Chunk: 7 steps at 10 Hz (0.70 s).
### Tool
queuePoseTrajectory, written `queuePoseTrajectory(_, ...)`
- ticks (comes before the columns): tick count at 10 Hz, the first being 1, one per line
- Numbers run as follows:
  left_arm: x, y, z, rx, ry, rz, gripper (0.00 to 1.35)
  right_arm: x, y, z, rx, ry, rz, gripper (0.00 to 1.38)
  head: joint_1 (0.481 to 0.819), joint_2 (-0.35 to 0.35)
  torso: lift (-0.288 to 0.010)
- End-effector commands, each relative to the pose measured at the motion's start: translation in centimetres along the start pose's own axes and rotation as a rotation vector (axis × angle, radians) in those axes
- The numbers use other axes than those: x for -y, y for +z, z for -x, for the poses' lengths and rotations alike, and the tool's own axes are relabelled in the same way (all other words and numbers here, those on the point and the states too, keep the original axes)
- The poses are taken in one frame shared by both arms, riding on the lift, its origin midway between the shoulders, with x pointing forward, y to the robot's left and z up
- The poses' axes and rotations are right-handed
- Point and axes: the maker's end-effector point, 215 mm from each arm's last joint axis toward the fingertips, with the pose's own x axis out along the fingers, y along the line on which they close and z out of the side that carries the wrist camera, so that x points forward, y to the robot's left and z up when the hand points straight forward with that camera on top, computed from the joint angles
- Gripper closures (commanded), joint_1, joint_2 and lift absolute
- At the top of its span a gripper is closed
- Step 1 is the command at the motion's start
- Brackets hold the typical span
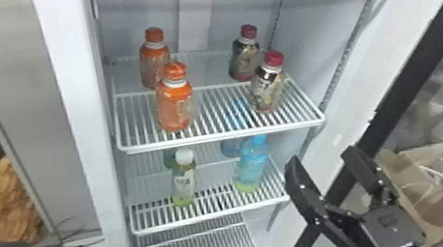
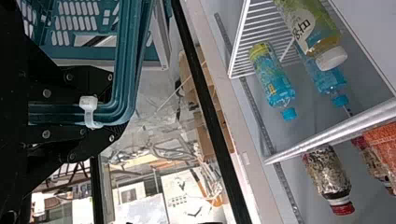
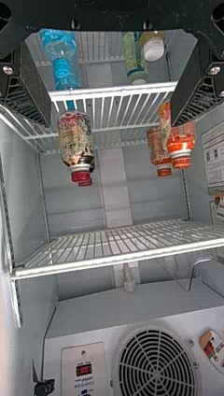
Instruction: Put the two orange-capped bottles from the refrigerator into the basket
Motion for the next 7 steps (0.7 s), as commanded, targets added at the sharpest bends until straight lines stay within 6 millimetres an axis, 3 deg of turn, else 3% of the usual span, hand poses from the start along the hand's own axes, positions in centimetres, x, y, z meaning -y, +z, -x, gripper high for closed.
queuePoseTrajectory(1, -0.01, 0.00, 0.00, 0.000, 0.000, 0.000, 1.21, 0.00, 0.01, 0.01, 0.001, 0.000, -0.001, 0.10, 0.695, -0.350, -0.040)
queuePoseTrajectory(7, 0.01, 0.06, -0.05, -0.001, 0.001, -0.003, 1.21, -0.07, 0.07, -0.07, 0.003, 0.002, -0.002, 0.10, 0.695, -0.350, -0.040)
